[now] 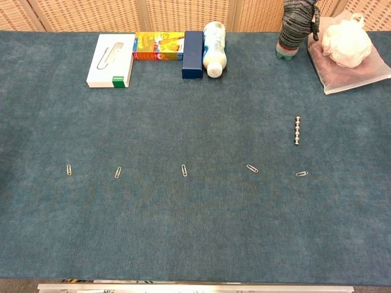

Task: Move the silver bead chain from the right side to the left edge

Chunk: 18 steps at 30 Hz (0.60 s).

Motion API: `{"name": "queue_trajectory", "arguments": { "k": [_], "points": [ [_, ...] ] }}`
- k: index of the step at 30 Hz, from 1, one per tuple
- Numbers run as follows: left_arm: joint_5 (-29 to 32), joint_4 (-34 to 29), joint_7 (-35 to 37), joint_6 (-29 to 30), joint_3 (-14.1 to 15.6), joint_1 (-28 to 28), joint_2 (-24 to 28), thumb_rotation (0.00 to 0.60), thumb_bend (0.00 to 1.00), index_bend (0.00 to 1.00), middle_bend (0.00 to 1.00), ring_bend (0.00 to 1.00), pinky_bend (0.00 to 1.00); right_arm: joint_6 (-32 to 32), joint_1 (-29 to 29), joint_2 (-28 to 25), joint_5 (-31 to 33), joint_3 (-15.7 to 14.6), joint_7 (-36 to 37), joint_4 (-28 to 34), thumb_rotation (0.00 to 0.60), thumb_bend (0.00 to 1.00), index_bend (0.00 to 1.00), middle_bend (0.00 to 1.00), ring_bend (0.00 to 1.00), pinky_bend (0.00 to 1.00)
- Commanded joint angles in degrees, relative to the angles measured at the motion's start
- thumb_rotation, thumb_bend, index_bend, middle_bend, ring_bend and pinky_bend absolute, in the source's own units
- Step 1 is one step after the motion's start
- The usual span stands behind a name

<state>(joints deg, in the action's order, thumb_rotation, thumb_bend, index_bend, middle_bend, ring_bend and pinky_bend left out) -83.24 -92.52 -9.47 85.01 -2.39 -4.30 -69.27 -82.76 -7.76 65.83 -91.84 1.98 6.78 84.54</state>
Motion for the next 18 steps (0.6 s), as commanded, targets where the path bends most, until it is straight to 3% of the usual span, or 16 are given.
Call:
{"name": "queue_trajectory", "arguments": {
  "k": [1,11,18],
  "points": [
    [0.4,0.5,0.1,-0.2,0.1,0.1,0.0,0.6,0.18,0.24,0.26,0.17,0.27,2.3,-1.8,-0.4,-0.7,0.1,-0.1,-0.4,0.6,0.0,0.24,0.2,0.17,0.3],
    [1.9,2.6,1.8,-0.3,0.2,0.9,-0.9,0.6,0.18,0.25,0.27,0.18,0.28,12.2,-9.8,-0.1,-3.5,-0.3,-0.4,-4.9,0.6,0.02,0.34,0.2,0.08,0.22],
    [2.1,3.0,2.6,-1.0,1.0,1.5,-0.7,0.6,0.18,0.25,0.28,0.18,0.28,19.8,-17.2,-0.3,-7.1,-1.5,3.4,-7.5,0.6,0.14,0.44,0.14,0.01,0.17]
  ]
}}
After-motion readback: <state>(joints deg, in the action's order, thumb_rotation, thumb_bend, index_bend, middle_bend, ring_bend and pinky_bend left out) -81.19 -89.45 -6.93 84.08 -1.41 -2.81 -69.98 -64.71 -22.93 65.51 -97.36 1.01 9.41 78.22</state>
